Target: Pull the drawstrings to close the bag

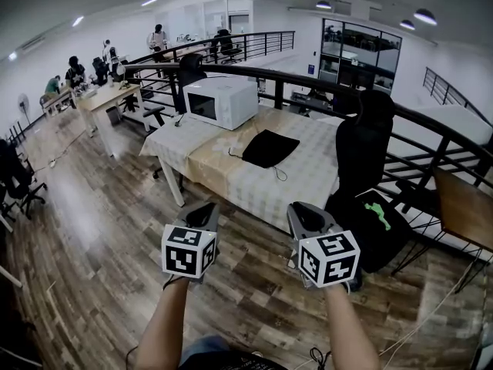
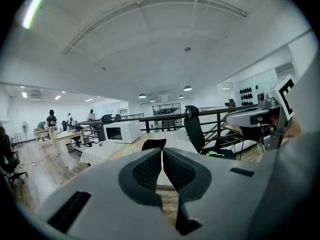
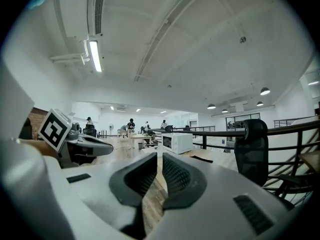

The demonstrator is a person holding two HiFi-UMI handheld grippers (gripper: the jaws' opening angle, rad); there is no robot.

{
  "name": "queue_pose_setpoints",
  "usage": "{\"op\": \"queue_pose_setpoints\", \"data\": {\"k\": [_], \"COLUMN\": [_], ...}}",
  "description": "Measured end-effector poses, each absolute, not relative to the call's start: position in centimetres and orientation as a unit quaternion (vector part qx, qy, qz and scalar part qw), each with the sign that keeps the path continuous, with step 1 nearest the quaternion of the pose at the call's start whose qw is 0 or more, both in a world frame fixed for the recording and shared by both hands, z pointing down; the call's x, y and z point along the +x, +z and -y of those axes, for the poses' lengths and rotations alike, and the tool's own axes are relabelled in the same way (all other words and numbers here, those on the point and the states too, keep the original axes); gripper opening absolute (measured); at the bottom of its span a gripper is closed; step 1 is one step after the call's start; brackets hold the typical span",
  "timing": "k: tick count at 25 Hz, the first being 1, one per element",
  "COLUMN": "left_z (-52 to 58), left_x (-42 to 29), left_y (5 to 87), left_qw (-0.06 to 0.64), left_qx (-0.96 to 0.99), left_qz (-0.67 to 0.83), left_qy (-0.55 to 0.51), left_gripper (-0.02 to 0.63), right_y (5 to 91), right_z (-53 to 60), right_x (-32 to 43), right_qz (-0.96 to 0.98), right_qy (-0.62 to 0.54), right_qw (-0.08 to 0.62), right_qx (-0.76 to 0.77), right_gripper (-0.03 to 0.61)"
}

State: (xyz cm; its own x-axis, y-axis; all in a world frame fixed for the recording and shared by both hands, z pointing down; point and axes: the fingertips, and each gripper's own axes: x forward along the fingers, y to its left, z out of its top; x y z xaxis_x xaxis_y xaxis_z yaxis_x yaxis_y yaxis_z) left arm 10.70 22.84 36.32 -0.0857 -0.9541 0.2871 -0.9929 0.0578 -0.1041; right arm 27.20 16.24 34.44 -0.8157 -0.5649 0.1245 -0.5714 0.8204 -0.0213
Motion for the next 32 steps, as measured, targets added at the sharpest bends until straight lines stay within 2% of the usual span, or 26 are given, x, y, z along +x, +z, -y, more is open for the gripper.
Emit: {"op": "queue_pose_setpoints", "data": {"k": [12,23,29,32], "left_z": [-20.2,-14.4,-11.0,-9.3], "left_x": [10.4,5.9,2.4,0.8], "left_y": [37.0,37.2,37.3,37.4], "left_qw": [0.081,0.08,0.083,0.09], "left_qx": [0.688,0.706,0.722,0.734], "left_qz": [0.71,0.693,0.674,0.662], "left_qy": [0.127,0.126,0.128,0.121], "left_gripper": [0.031,0.059,0.107,0.122], "right_y": [35.7,36.4,36.4,36.5], "right_z": [-14.4,-9.4,-6.9,-5.7], "right_x": [26.0,22.1,18.8,17.4], "right_qz": [0.95,0.94,0.934,0.929], "right_qy": [0.025,0.031,0.038,0.041], "right_qw": [0.071,0.085,0.089,0.095], "right_qx": [0.304,0.328,0.343,0.357], "right_gripper": [0.027,0.076,0.132,0.181]}}
